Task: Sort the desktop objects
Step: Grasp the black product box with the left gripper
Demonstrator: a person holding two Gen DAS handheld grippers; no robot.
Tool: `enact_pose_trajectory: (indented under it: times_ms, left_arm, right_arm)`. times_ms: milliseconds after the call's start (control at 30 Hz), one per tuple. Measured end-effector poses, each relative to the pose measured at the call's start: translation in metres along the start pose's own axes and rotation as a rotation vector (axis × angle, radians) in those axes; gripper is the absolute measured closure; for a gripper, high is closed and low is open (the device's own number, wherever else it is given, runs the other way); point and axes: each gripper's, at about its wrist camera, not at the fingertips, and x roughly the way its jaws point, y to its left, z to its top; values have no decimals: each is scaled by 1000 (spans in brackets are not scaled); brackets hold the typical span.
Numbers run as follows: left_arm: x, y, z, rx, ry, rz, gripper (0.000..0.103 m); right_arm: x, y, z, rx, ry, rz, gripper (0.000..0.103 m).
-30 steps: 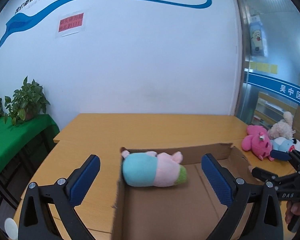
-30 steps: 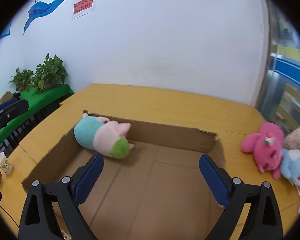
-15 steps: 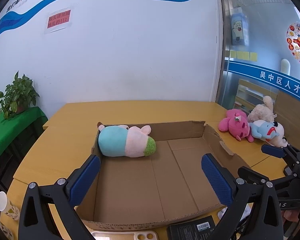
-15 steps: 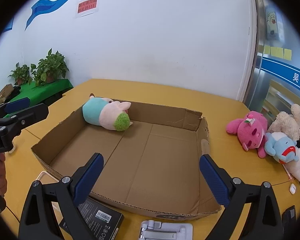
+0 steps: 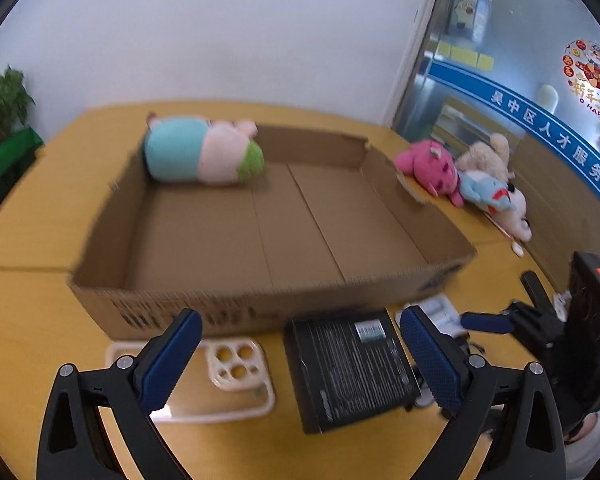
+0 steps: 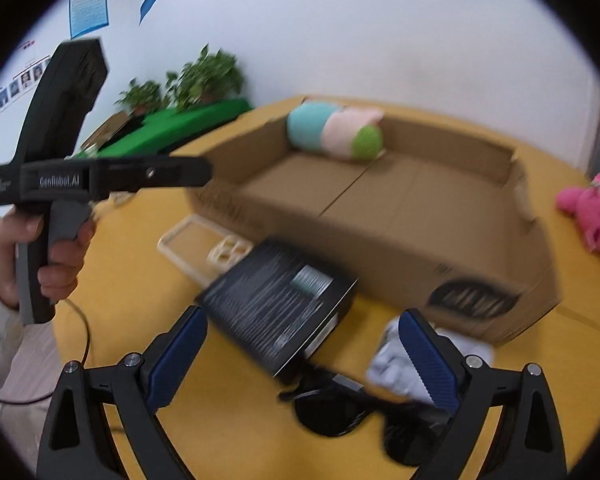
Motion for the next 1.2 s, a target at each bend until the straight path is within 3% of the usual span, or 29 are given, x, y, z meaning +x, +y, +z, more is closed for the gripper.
enact_pose_trajectory:
  times_ms: [100, 233, 367, 467, 500, 567, 633, 800, 900, 967, 1200]
  left_arm:
    - [26, 2, -12, -43, 91, -66, 13]
    - [55, -8, -21, -54, 179, -124, 34]
    - [68, -22, -28, -31, 224, -105, 40]
    - [68, -31, -34, -45, 275, -169, 52]
    - [67, -33, -37, -55, 286, -189, 52]
    - [68, -33, -39, -49, 285, -111, 43]
    - [71, -29, -38, -63, 272, -86, 35]
    - [83, -21, -35, -132, 302, -143, 35]
    - [88, -22, -37, -157, 311, -188, 35]
    - [91, -22, -40, -162, 326, -225, 33]
    - [74, -17, -43, -157, 276, -167, 39]
  right_arm:
    - [22, 13, -8, -15, 32, 62, 6]
    - [41, 30, -5, -86, 46, 72, 6]
    - [44, 27, -5, -102, 53, 102, 5]
    - [33, 26, -9, -120, 59, 193, 5]
    - [30, 26, -12, -126, 63, 201, 5]
    - [27, 28, -17, -155, 71, 157, 5]
    - [26, 26, -20, -173, 82, 95, 5]
    - [25, 13, -22, -210, 119, 4, 5]
    - [43, 1, -30, -191, 201, 24, 5]
    - [47, 2, -32, -181, 201, 61, 6]
    - [56, 19, -30, -155, 161, 22, 12]
